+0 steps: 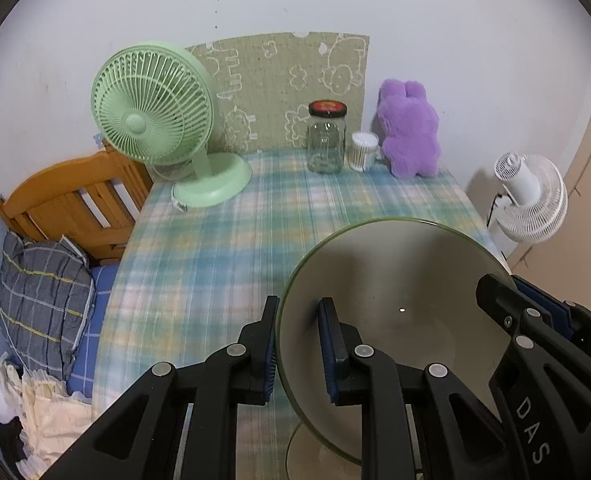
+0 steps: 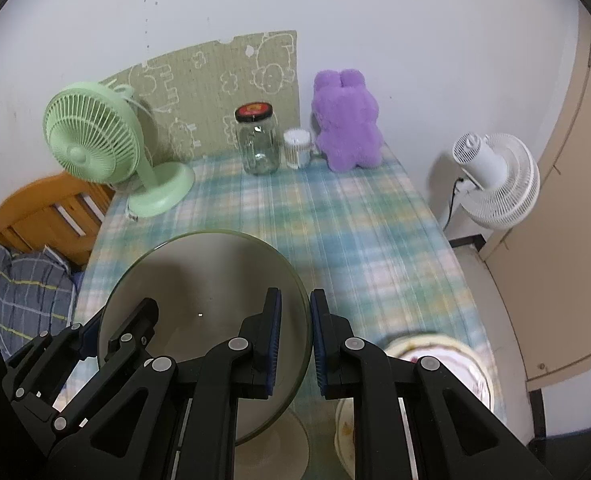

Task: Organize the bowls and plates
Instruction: 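Lift and carry the cream bowl over the grey bowl with both tools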

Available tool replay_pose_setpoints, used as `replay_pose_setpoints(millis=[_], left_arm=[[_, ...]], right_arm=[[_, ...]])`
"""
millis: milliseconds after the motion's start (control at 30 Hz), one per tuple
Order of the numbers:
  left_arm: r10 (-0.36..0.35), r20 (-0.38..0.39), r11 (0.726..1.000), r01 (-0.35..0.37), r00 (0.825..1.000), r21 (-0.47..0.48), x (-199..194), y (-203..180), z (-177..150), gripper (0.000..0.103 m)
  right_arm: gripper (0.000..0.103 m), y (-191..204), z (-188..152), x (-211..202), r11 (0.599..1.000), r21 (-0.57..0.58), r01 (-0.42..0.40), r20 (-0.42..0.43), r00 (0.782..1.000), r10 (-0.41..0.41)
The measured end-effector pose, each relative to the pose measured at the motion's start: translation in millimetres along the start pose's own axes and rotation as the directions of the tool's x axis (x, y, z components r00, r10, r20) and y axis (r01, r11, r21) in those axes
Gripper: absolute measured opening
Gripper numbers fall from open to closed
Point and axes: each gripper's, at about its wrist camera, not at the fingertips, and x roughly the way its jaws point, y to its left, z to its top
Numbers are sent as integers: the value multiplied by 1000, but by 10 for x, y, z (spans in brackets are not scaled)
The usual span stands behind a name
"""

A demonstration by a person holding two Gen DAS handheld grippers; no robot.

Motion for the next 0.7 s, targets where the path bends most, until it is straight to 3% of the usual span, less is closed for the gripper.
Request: replay_pose_setpoints(millis=[700], left_arm=[[-36,-129,999,37,991,6,214,40,-734,16]], right_arm=[[18,48,-805,163,998,-24,52,-127,990,-54]])
